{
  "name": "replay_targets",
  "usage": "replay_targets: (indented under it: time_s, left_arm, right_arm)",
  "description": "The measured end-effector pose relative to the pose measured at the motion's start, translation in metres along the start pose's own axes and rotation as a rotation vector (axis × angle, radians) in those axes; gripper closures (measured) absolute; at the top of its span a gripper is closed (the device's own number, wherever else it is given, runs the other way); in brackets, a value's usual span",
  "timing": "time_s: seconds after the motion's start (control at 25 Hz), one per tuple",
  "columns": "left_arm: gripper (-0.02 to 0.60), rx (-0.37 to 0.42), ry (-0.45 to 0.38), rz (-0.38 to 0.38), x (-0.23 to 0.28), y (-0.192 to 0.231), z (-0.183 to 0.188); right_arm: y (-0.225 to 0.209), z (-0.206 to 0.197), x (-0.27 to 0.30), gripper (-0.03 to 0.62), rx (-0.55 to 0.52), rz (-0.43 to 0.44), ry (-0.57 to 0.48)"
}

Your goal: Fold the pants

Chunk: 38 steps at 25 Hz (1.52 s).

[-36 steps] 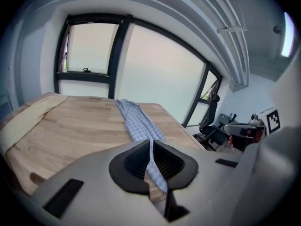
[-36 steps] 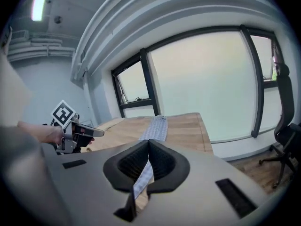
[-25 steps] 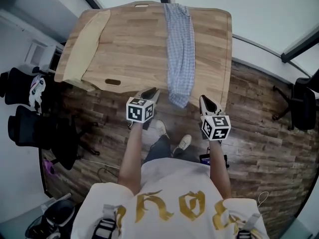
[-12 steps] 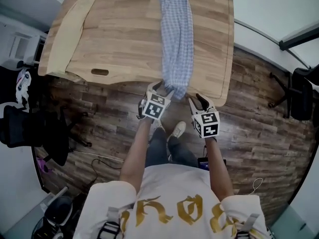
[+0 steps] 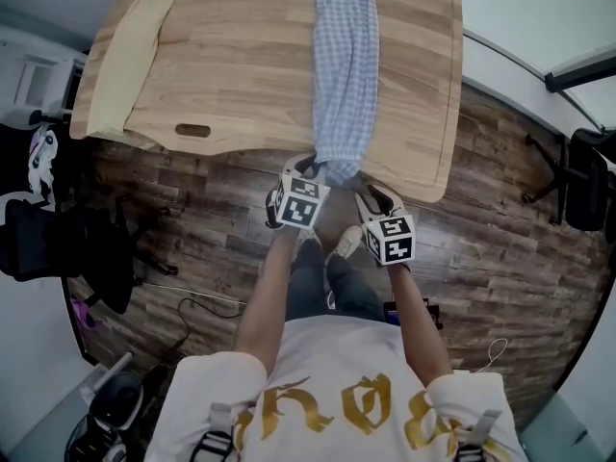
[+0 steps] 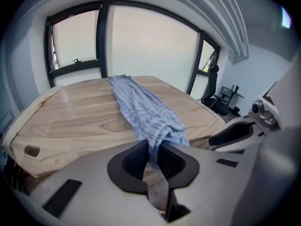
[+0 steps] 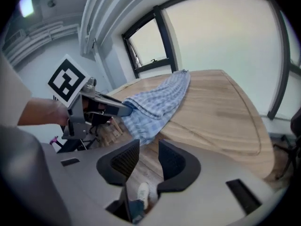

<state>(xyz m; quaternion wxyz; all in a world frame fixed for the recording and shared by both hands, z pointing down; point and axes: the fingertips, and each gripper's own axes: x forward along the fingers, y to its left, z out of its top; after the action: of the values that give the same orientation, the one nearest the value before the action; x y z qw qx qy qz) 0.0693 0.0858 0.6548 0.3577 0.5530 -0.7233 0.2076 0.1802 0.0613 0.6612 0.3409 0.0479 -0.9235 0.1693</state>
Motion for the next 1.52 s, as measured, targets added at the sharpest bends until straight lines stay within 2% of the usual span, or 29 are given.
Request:
replay_targets:
  time_s: [0.12, 0.16, 0.24, 0.48, 0.68, 0.88, 1.12, 1.16, 1.2, 1.24, 1.36, 1.52]
  left_arm:
    - [0.512, 0.015, -0.032, 0.01, -0.017, 0.003, 0.006]
    - [0.512, 0.021, -0.037, 0.014, -0.022, 0.004, 0.006]
    - [0.514, 0.022, -0.044, 0.026, -0.03, 0.008, 0.004]
    - [0.514, 0.025, -0.044, 0.027, -0.048, 0.011, -0.009]
    - [0.513, 0.02, -0.042, 0.008, -0.057, 0.008, -0.019]
    - [0.514, 0.027, -0.047, -0.016, -0.064, 0.002, -0.022]
    - [0.514, 0.029, -0.042, -0.024, -0.069, 0.002, -0.026]
    - [0.514, 0.036, -0.033, -0.022, -0.068, 0.002, -0.029]
    - [0.514, 0.047, -0.021, -0.017, -0.069, 0.003, -0.032]
    - [0.513, 0.06, -0.012, -0.011, -0.07, 0.004, -0.034]
    - [0.514, 0.081, 0.005, -0.016, -0.08, 0.006, -0.038]
    - [0.514, 0.058, 0.027, -0.107, -0.104, -0.006, -0.033]
  right_arm:
    - [0.015, -0.005, 0.013, 0.414, 0.29, 0.132, -0.014]
    - [0.018, -0.004, 0.015, 0.381, 0.399, 0.172, -0.027]
    - [0.019, -0.002, 0.017, 0.358, 0.569, 0.221, -0.06]
    - [0.018, 0.024, 0.021, 0.314, 0.854, 0.325, -0.195]
    - [0.018, 0.018, 0.041, 0.268, 1.016, 0.403, -0.224]
    - [0.017, 0.009, 0.06, 0.247, 1.084, 0.444, -0.243]
    - [0.031, 0.035, 0.068, 0.241, 1.107, 0.6, -0.328]
    - [0.033, 0.039, 0.068, 0.273, 1.113, 0.621, -0.336]
    - [0.034, 0.043, 0.066, 0.417, 1.113, 0.633, -0.347]
    - [0.036, 0.047, 0.061, 0.517, 1.104, 0.641, -0.359]
    - [0.047, 0.058, 0.04, 0.531, 1.063, 0.698, -0.37]
    - [0.058, 0.078, -0.009, 0.533, 1.041, 0.803, -0.388]
